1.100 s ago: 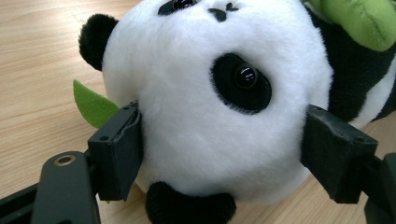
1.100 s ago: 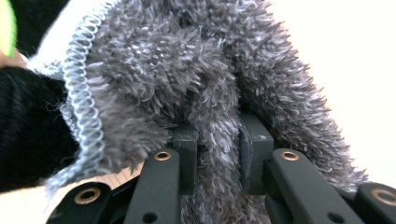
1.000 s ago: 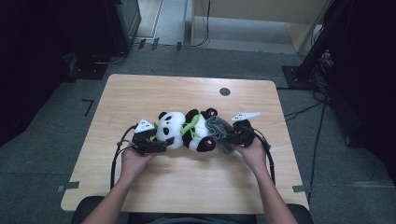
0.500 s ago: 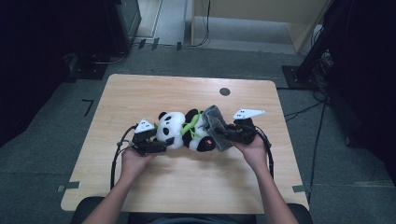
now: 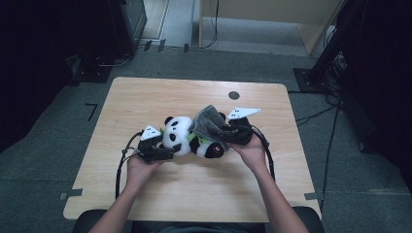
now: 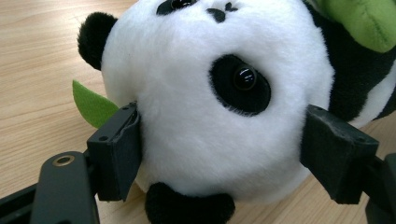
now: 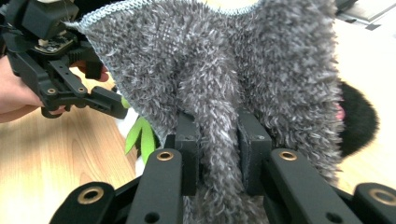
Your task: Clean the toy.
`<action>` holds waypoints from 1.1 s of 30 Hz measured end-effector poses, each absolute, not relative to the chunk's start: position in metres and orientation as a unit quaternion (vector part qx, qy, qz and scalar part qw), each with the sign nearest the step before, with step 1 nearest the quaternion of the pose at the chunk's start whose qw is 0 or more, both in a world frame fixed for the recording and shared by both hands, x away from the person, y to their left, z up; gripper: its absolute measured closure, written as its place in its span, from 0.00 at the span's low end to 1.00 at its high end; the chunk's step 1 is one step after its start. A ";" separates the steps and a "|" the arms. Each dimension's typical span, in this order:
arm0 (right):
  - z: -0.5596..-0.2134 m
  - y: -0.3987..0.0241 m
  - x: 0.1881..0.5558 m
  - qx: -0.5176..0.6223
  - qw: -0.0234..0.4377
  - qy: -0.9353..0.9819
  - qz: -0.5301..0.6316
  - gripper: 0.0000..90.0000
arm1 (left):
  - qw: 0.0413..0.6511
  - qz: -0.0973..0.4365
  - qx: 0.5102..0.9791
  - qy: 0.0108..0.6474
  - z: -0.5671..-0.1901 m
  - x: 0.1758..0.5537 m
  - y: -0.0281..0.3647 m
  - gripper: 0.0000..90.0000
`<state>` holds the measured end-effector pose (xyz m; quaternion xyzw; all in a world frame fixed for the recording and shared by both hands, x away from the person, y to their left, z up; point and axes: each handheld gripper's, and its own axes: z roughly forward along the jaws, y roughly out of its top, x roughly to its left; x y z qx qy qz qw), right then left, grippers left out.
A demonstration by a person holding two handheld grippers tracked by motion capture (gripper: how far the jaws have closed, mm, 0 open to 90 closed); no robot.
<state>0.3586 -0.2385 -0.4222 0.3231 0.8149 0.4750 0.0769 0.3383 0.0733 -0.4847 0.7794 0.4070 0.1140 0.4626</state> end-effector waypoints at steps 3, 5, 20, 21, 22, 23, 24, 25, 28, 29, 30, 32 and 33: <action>-0.426 -0.237 0.362 0.331 0.087 0.807 0.482 0.71 | 0.465 0.112 0.778 0.408 -0.485 0.339 0.074 0.22; -0.429 -0.236 0.362 0.334 0.092 0.806 0.479 0.73 | 0.463 0.113 0.778 0.409 -0.485 0.339 0.073 0.22; -0.445 -0.255 0.358 0.360 0.075 0.797 0.479 0.80 | 0.461 0.114 0.782 0.404 -0.485 0.340 0.073 0.23; -0.446 -0.257 0.358 0.363 0.074 0.797 0.476 0.80 | 0.461 0.113 0.782 0.403 -0.484 0.340 0.073 0.23; -0.446 -0.260 0.357 0.366 0.074 0.799 0.472 0.80 | 0.461 0.113 0.784 0.402 -0.484 0.340 0.073 0.23; -0.447 -0.262 0.356 0.368 0.074 0.800 0.468 0.81 | 0.461 0.111 0.784 0.402 -0.484 0.340 0.073 0.23; -0.448 -0.265 0.356 0.373 0.074 0.801 0.463 0.81 | 0.461 0.110 0.784 0.401 -0.484 0.340 0.074 0.23; -0.449 -0.267 0.356 0.375 0.073 0.803 0.457 0.81 | 0.461 0.109 0.784 0.401 -0.484 0.341 0.074 0.23; -0.454 -0.273 0.355 0.387 0.074 0.804 0.445 0.82 | 0.461 0.107 0.784 0.402 -0.483 0.342 0.074 0.22; -0.454 -0.273 0.355 0.387 0.074 0.804 0.445 0.82 | 0.461 0.107 0.784 0.402 -0.483 0.342 0.074 0.22; -0.458 -0.276 0.354 0.392 0.073 0.805 0.438 0.82 | 0.464 0.105 0.783 0.402 -0.484 0.342 0.074 0.22; -0.461 -0.279 0.355 0.396 0.072 0.807 0.433 0.82 | 0.467 0.104 0.782 0.400 -0.484 0.343 0.075 0.22; -0.462 -0.280 0.355 0.400 0.072 0.807 0.429 0.82 | 0.468 0.104 0.782 0.399 -0.484 0.344 0.076 0.22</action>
